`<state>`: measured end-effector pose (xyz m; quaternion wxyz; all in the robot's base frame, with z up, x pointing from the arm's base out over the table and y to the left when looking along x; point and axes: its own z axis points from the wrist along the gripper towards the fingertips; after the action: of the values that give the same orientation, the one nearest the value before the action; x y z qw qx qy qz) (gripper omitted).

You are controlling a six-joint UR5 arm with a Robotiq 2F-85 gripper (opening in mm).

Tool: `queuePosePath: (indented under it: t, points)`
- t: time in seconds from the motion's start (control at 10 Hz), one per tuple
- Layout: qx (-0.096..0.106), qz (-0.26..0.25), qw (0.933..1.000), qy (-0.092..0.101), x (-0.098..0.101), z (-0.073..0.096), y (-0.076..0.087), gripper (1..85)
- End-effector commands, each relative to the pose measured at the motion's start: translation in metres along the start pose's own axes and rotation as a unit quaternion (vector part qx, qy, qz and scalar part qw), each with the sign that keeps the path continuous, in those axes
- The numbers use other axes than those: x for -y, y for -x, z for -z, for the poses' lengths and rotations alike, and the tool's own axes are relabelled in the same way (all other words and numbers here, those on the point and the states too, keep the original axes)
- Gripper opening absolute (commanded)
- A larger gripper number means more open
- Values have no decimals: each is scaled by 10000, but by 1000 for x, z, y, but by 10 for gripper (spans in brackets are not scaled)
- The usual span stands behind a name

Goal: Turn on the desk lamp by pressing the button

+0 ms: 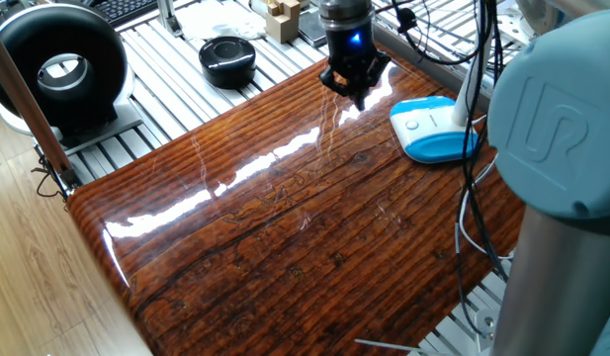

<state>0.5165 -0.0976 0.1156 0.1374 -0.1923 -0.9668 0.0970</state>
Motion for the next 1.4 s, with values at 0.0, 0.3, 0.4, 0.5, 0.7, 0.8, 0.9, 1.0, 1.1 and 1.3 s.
queuePosePath:
  t: [0.0,0.3,0.4,0.5,0.7,0.8,0.9,1.0,1.1,1.3]
  points:
    - [66,166,9987,-484,20,-2,3,10]
    - [353,378,9953,-823,31,-2,15,10]
    - [336,502,9944,-866,34,-3,16,10]
    - [376,566,9931,-955,40,-7,21,10]
    - [424,690,9919,-983,49,-19,28,10]
    - [445,759,9910,-1009,54,-26,32,10]
    - [456,838,9901,-1031,60,-31,34,10]
    - [435,897,9896,-1037,64,-34,34,10]
    - [323,963,9895,-1032,67,-36,29,10]
    - [117,1117,9898,-874,68,-46,20,10]
